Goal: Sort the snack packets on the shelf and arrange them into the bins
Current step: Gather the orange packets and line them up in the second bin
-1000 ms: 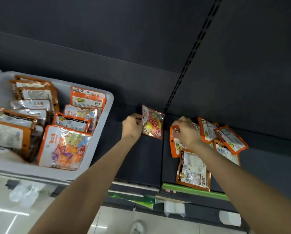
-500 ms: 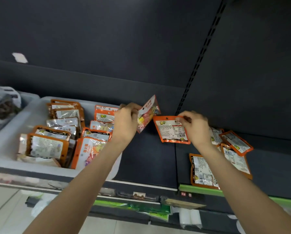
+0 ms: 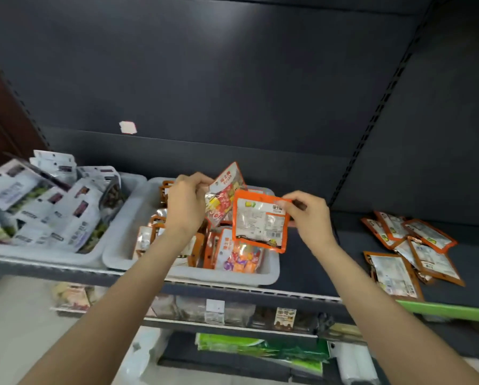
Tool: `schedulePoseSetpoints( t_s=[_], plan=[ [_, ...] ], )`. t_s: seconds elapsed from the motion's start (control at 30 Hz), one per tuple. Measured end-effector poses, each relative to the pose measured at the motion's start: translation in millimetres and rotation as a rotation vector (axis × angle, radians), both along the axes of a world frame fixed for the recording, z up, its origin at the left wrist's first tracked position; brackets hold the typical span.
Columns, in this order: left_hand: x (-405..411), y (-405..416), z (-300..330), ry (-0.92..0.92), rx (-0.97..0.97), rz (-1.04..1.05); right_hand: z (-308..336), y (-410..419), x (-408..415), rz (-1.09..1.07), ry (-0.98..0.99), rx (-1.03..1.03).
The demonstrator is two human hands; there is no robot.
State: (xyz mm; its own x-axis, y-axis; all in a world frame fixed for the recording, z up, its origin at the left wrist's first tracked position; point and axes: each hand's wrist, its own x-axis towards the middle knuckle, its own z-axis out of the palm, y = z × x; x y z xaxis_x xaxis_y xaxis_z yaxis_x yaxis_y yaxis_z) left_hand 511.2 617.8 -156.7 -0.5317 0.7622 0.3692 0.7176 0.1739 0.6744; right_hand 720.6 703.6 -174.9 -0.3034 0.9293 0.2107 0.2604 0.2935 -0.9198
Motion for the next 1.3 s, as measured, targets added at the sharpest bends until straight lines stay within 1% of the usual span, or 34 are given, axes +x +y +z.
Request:
schedulePoseSetpoints(
  t_s=[0.07,0.17,0.27,0.33,0.43,0.5,0.63,0.73,0.83,0.93,0.97,1.1,1.2,1.3],
  plan=[
    [-11,-13,0,0.002,-0.009,-0.013,-20,-13,-17,0.043,-0.099,0.009],
    [-25,-31,1,-0.012,-0.005,-0.025,-46,-33,-34,0.083,-0.349,0.018],
    [-36,-40,-1,-0.032,0.032,-0.080,-54,-44,-41,0.110,-0.583,0.079],
    [-41,-43,-2,-0.049,0.040,-0.133,-53,-44,-41,0.131,-0.643,0.081],
    [-44,-48,1,-0.092,0.040,-0.223,-47,-42,-37,0.109,-0.608,0.022],
    [-39,-49,1,-0.082,-0.011,-0.294,-45,-42,-29,0.064,-0.573,-0.013],
    [-22,-38,-22,0.026,-0.203,-0.408,-53,-42,-15,0.032,-0.597,-0.117],
    [-7,-28,-44,0.095,-0.389,-0.480,-60,-46,-10,0.058,-0.552,-0.237],
    [4,-24,-53,0.202,-0.464,-0.473,-64,-50,-5,0.076,-0.517,-0.254],
    [12,-19,-51,0.355,-0.434,-0.441,-65,-52,1,0.087,-0.485,-0.230],
    [17,-18,-50,0.364,-0.411,-0.431,-65,-52,5,0.069,-0.476,-0.206],
    [55,-6,-44,0.248,-0.272,-0.477,-61,-45,38,-0.059,-0.443,-0.086],
    [98,11,-43,0.171,-0.184,-0.563,-59,-30,79,-0.158,-0.476,0.004],
    [145,42,-48,0.128,-0.193,-0.625,-59,-5,128,-0.255,-0.551,0.045]
  ],
)
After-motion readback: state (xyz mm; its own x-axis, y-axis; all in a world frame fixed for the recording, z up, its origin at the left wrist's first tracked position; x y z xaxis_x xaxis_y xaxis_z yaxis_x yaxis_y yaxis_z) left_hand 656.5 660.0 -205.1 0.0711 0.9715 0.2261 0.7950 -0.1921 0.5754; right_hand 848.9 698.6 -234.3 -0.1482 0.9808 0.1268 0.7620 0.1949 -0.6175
